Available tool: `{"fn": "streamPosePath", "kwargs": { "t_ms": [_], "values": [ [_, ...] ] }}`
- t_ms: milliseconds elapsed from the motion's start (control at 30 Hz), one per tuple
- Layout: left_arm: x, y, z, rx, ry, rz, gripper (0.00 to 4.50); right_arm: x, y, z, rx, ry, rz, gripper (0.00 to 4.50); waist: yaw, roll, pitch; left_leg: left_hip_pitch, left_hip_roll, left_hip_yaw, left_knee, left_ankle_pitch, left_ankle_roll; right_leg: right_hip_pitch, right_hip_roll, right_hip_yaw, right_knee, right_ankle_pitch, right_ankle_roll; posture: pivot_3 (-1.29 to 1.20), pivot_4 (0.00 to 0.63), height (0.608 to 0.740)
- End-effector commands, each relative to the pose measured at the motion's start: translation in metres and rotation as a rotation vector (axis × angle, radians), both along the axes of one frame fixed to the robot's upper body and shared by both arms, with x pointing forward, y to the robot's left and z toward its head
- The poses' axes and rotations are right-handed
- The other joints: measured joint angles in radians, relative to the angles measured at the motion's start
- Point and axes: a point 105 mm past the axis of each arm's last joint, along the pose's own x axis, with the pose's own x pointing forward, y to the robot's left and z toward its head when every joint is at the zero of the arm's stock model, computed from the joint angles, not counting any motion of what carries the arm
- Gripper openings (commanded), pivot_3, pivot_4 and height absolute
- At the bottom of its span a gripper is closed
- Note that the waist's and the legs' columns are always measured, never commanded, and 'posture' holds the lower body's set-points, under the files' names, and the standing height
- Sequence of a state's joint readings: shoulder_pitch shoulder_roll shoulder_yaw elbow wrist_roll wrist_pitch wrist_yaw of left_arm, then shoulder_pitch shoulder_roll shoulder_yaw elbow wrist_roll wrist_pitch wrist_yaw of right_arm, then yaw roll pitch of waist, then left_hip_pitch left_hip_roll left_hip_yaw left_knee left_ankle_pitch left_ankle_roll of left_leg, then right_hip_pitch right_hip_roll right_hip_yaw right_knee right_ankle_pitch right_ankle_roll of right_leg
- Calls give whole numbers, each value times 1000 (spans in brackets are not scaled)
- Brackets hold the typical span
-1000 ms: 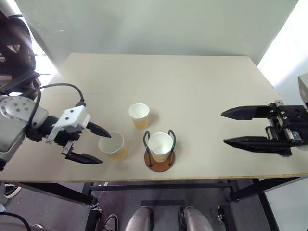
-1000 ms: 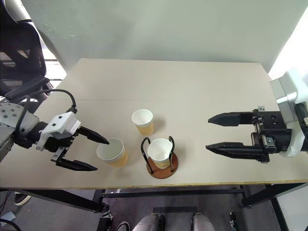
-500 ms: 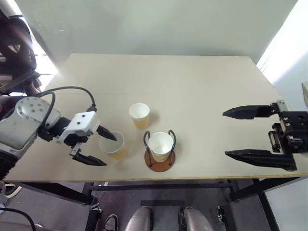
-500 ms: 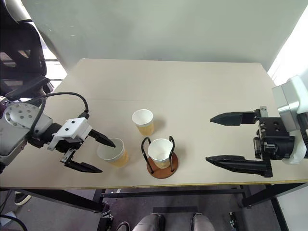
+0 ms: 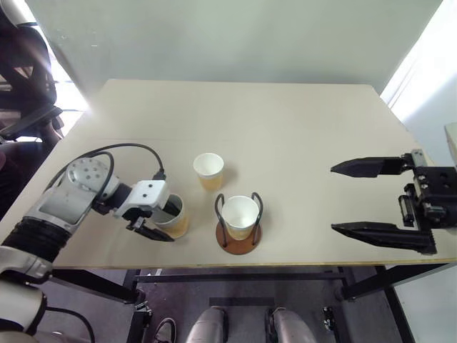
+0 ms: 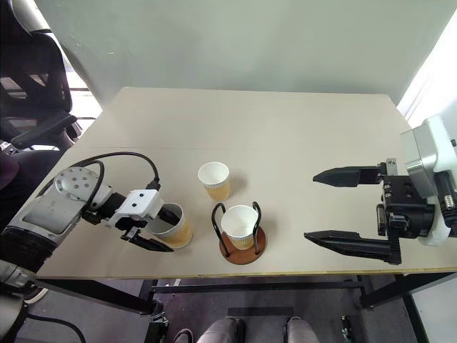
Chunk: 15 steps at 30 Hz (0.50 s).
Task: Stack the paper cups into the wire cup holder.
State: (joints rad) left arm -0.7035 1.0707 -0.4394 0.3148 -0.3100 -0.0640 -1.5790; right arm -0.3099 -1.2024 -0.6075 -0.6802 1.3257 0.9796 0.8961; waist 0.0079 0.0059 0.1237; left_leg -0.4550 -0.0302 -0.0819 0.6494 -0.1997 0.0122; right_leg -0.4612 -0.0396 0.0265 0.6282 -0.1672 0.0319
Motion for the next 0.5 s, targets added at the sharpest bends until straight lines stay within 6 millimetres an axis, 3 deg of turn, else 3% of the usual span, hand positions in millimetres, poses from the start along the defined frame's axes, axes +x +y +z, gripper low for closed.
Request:
{"fn": "streamPosePath", "kwargs": {
  "t_ms": [33, 167, 233, 367, 500],
  "values": [
    [2, 2, 19, -1, -39, -21, 1600, -4, 0, 7, -9, -52, -9, 4500, 0, 0, 0, 0, 0, 0, 0, 0, 0, 0, 0, 0, 0, 0, 0, 0, 150, 740],
    [3, -5, 50, -59, -48, -14, 75, -10, -5, 15, 10, -57, -16, 4500, 3, 0, 0, -1, 0, 0, 1, 0, 0, 0, 0, 0, -1, 1, 2, 0, 150, 740],
    [1, -11, 70, -115, -44, -18, 26, -14, -8, 16, 23, -47, -23, 4500, 4, -1, 0, -2, -1, 0, 1, 0, -1, 0, 0, 0, -1, 1, 2, 0, 150, 740],
    [-5, -28, 129, -263, -95, -72, 26, -21, -18, 12, 15, -39, -90, 4500, 10, -1, 0, -4, -2, -1, 2, -2, -2, 0, -1, 1, -2, 0, 4, 0, 150, 740],
    [-8, -50, 165, -340, -151, -180, 26, -19, -22, 14, 5, -72, -136, 4500, 10, 0, 0, -5, -3, -2, 2, -2, -1, 0, -2, 1, -2, 0, 5, 0, 150, 740]
  ]
}}
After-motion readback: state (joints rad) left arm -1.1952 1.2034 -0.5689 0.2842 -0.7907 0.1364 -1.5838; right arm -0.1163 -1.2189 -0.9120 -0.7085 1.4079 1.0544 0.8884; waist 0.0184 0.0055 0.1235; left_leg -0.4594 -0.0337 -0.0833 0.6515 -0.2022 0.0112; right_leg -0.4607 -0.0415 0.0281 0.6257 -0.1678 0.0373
